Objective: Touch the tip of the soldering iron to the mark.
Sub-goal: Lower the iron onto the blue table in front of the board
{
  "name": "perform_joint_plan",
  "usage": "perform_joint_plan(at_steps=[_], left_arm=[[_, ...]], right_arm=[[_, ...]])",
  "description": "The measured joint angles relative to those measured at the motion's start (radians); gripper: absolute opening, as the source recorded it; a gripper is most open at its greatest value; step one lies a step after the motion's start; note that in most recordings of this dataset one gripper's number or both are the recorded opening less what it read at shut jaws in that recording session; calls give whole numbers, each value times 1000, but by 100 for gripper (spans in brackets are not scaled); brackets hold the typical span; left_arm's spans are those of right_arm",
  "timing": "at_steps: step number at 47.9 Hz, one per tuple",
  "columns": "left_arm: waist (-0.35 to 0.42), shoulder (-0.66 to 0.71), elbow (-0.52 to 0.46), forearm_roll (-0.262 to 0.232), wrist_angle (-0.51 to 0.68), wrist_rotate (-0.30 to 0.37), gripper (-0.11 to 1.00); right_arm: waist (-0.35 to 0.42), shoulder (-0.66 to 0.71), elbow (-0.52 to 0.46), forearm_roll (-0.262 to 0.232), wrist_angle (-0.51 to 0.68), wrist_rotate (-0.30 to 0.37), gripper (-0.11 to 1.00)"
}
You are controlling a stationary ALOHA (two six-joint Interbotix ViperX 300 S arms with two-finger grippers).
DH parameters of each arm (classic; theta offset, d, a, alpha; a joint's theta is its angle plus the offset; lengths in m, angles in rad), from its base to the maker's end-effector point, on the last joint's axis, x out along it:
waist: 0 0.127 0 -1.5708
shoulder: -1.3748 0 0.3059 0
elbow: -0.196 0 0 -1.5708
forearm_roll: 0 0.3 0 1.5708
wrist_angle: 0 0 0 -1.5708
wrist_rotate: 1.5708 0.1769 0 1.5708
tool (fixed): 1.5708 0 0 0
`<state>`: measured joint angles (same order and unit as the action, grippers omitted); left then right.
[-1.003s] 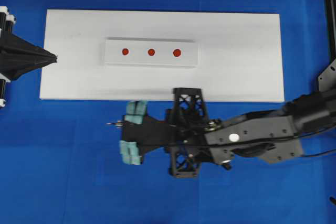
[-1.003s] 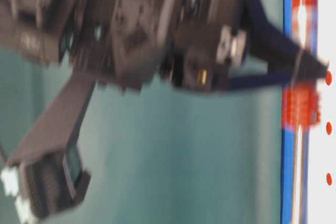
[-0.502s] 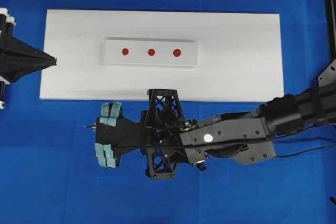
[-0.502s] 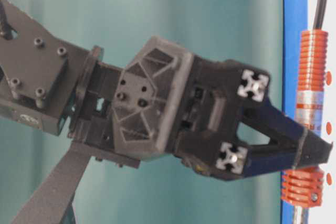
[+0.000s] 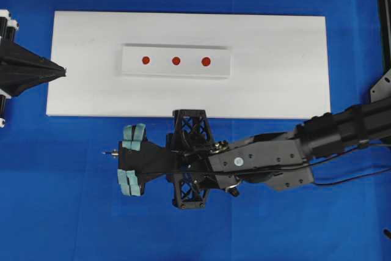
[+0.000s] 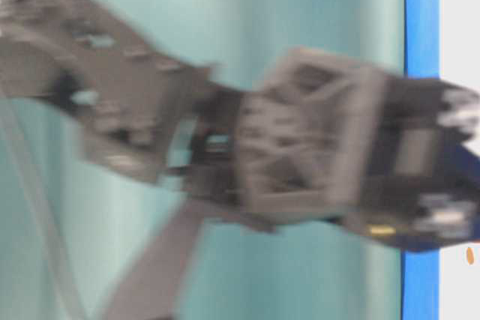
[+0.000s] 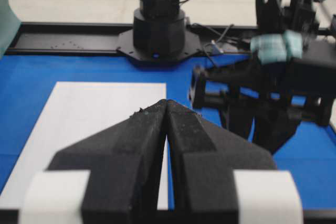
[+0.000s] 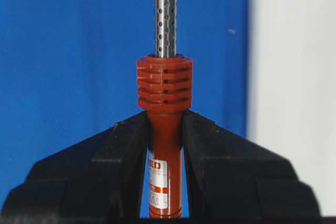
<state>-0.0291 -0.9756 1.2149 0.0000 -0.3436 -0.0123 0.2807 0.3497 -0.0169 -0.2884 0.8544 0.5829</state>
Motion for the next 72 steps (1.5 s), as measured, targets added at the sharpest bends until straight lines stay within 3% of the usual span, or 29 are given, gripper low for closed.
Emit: perform_joint_plan(at_steps=[11,33,62,67,72], left_arm=[[0,0,0,0,0,0,0],[0,0,0,0,0,0,0],[0,0,0,0,-2,-2,0],[0,0,0,0,-2,-2,0],[0,0,0,2,-2,-2,0]], right_arm=[[-2,54,75,40,-169,-2,6],[11,78,149,44,-314,-8,6],[12,80,163,44,-339,-8,7],[9,78,161,44,-339,-8,22],[6,78,161,41,-341,-11,55]])
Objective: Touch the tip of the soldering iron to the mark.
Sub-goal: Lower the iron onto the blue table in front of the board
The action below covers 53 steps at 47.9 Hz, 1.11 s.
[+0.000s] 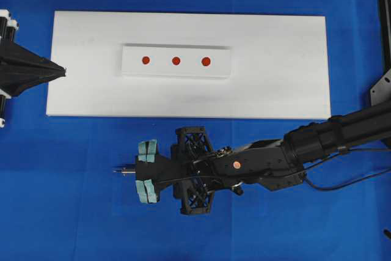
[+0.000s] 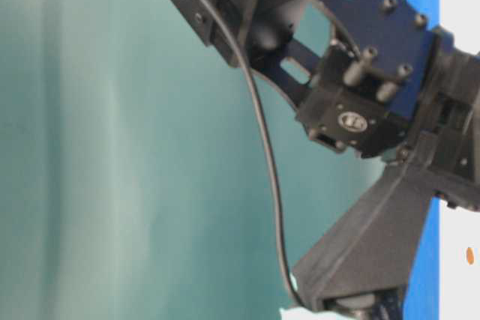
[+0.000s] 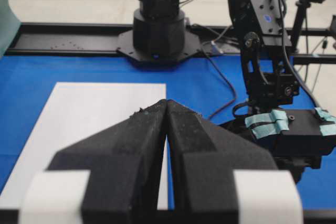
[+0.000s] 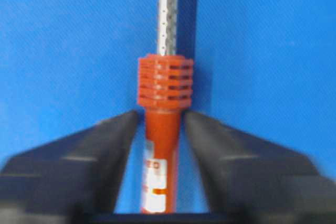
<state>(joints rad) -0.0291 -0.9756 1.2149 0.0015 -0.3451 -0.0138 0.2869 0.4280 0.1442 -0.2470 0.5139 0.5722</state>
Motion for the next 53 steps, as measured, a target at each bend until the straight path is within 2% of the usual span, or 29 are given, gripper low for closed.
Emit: perform_joint_plan(at_steps=[5,8,14,26,42,53], left_arm=[[0,0,0,-2,0,0,0],[0,0,0,-2,0,0,0],[0,0,0,-2,0,0,0],[0,0,0,-2,0,0,0],[0,0,0,-2,0,0,0],[0,0,0,-2,0,0,0]], right_arm=[[0,0,0,-5,2,0,85],[0,0,2,-6,3,0,94],[2,0,2,-6,3,0,85],[0,-21,0,-6,40,3,86],[0,-233,0,-8,221,3,86],[2,-284,2,-8,278,3,86]])
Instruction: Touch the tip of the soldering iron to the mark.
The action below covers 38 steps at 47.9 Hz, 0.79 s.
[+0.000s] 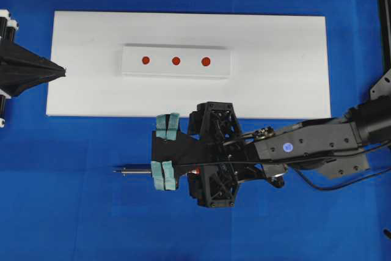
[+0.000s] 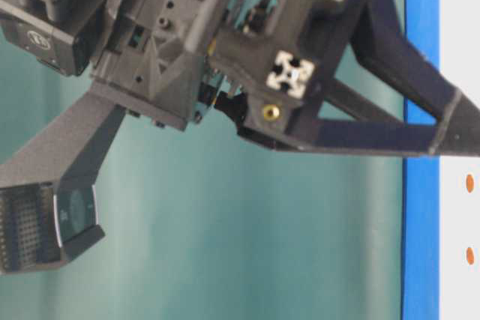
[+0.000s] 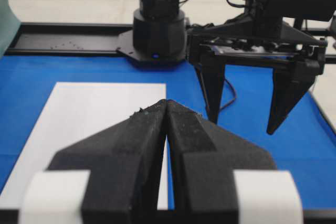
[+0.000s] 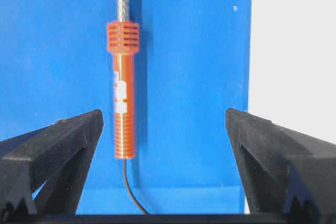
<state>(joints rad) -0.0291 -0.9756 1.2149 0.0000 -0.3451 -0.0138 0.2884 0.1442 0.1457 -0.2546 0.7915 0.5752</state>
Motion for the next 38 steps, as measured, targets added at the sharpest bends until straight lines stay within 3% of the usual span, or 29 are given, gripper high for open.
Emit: perform_joint_plan(at_steps=[13,18,29,38], left_arm=[[0,0,0,0,0,0,0],[0,0,0,0,2,0,0],[0,0,2,2,0,0,0],[0,0,0,0,0,0,0]], right_arm=[[-38,0,0,-38,8,-3,86],[-100,0,0,-43,9,-18,85],[-247,-2,3,-43,6,-137,85],[-310,-8,3,-43,-14,-158,85]])
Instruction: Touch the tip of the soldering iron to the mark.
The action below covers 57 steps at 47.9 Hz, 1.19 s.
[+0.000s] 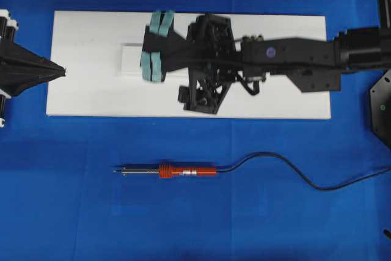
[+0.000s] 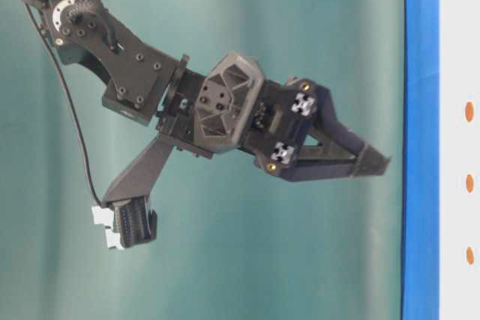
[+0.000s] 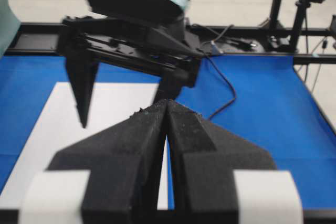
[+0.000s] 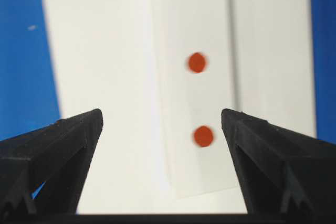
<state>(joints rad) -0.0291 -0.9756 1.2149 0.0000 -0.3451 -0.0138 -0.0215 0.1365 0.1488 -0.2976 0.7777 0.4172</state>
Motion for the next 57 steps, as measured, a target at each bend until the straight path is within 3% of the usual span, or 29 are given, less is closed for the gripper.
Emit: perform_joint_plan(at_steps=[8,15,35,57], left_arm=[[0,0,0,2,2,0,0],[0,0,0,2,0,0,0],[0,0,0,2,0,0,0],[0,0,0,0,0,0,0]], right_arm=[[-2,-34,18,0,-2,-5,85],[-2,-129,94,0,-17,-5,85],[-8,-595,471,-2,-181,6,85],[-18,-1158,841,-3,-276,6,83]])
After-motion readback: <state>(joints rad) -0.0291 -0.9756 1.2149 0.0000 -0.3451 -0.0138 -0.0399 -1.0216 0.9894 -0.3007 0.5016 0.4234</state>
